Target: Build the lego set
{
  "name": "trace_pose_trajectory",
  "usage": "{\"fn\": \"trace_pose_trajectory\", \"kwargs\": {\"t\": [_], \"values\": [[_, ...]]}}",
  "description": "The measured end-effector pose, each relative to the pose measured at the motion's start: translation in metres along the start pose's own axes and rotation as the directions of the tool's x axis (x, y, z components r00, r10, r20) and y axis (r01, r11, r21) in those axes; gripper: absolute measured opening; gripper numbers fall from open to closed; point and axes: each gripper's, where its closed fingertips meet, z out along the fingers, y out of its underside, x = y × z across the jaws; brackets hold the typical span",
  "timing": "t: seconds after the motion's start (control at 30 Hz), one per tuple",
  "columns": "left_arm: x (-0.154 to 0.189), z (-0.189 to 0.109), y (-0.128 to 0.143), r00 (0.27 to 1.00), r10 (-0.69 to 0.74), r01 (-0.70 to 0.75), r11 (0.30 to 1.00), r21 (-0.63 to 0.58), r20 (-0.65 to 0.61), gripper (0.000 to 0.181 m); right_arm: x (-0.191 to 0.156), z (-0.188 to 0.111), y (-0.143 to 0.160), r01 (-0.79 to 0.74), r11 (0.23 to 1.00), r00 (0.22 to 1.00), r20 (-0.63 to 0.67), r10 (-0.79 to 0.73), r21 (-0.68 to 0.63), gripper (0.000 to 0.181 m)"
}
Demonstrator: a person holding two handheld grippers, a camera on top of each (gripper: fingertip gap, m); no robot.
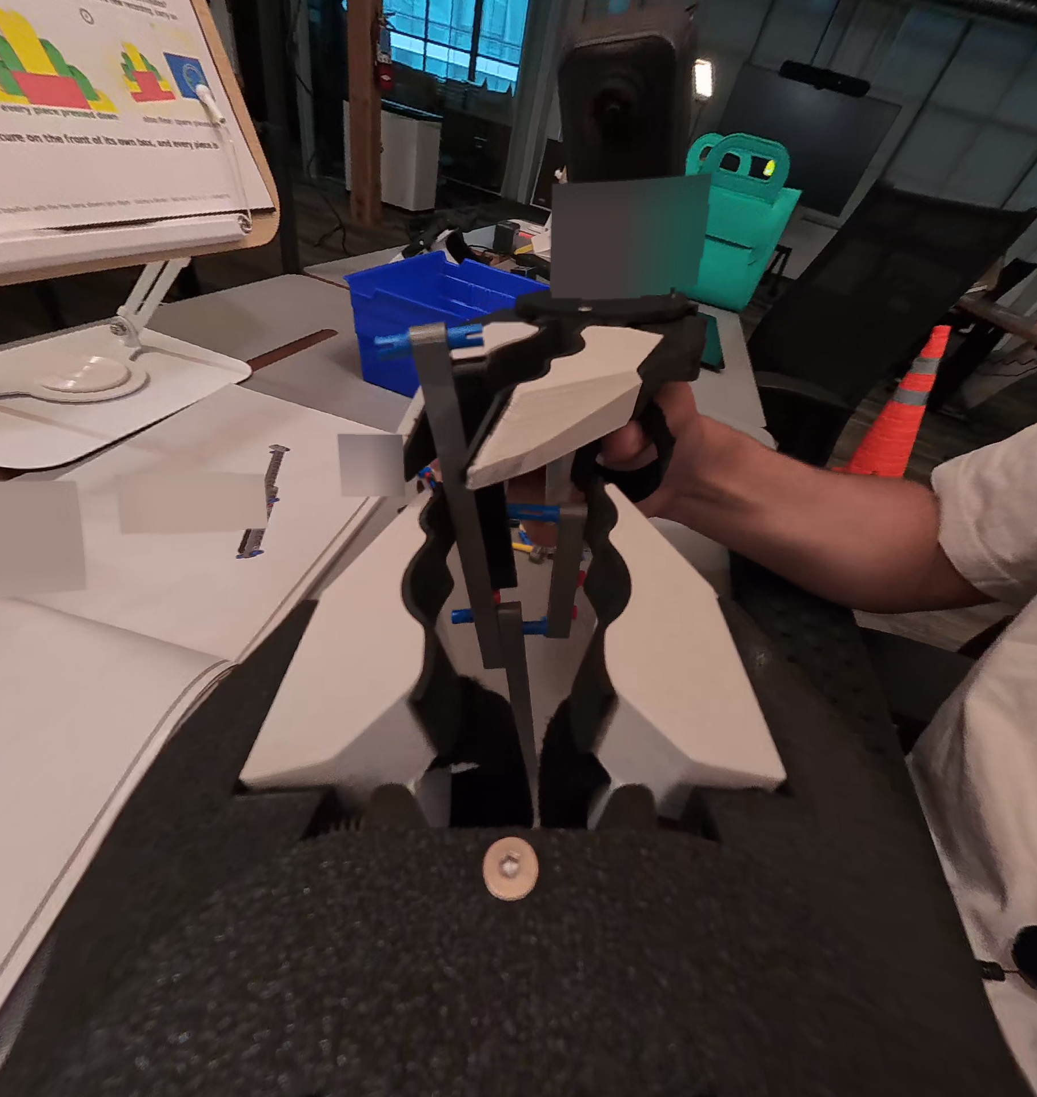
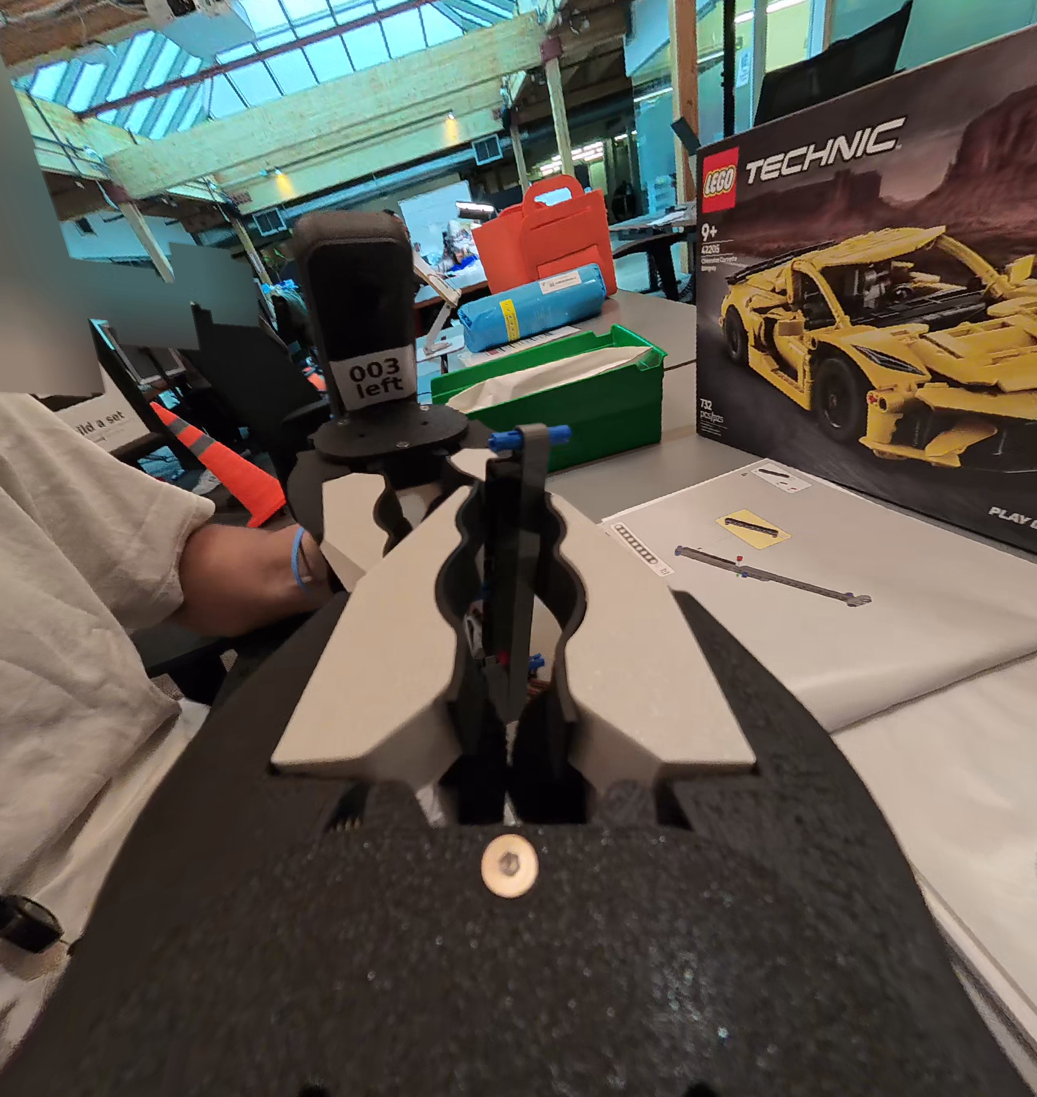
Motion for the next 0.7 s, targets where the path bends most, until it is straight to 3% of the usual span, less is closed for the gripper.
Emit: {"fn": "trace_pose_trajectory", "kwargs": {"t": [0.13, 0.3, 0.37, 0.47, 0.6, 0.7], "values": [[0.002, 0.0, 0.002, 0.996, -0.075, 0.076, 0.997, 0.004, -0.056, 0.042, 0.0, 0.001, 0.003, -0.03, 0.999, 0.999, 0.035, 0.029, 0.02, 0.016], [-0.012, 0.004, 0.005, 0.998, -0.037, 0.038, 0.999, -0.003, 0.042, 0.043, 0.012, 0.004, 0.005, -0.136, 0.989, 0.99, 0.036, 0.133, 0.065, 0.017], [-0.007, 0.0, 0.004, 0.999, -0.052, 0.052, 0.999, 0.011, -0.013, 0.047, 0.011, 0.002, 0.005, -0.161, 0.985, 0.985, 0.072, 0.156, 0.063, 0.018], [-0.005, -0.014, -0.005, 0.98, -0.147, 0.159, 0.984, 0.081, -0.134, 0.055, 0.001, -0.011, -0.013, -0.289, 0.947, 0.938, 0.237, 0.252, 0.136, 0.017], [0.011, -0.013, 0.013, 0.936, -0.201, 0.201, 0.979, -0.027, -0.29, 0.038, -0.007, -0.021, -0.027, -0.402, 0.898, 0.867, 0.389, 0.31, 0.181, 0.017], [0.033, -0.012, 0.011, 0.852, -0.272, 0.287, 0.957, -0.035, -0.446, 0.017, -0.01, -0.022, -0.029, -0.444, 0.878, 0.837, 0.435, 0.333, 0.182, 0.017]]}}
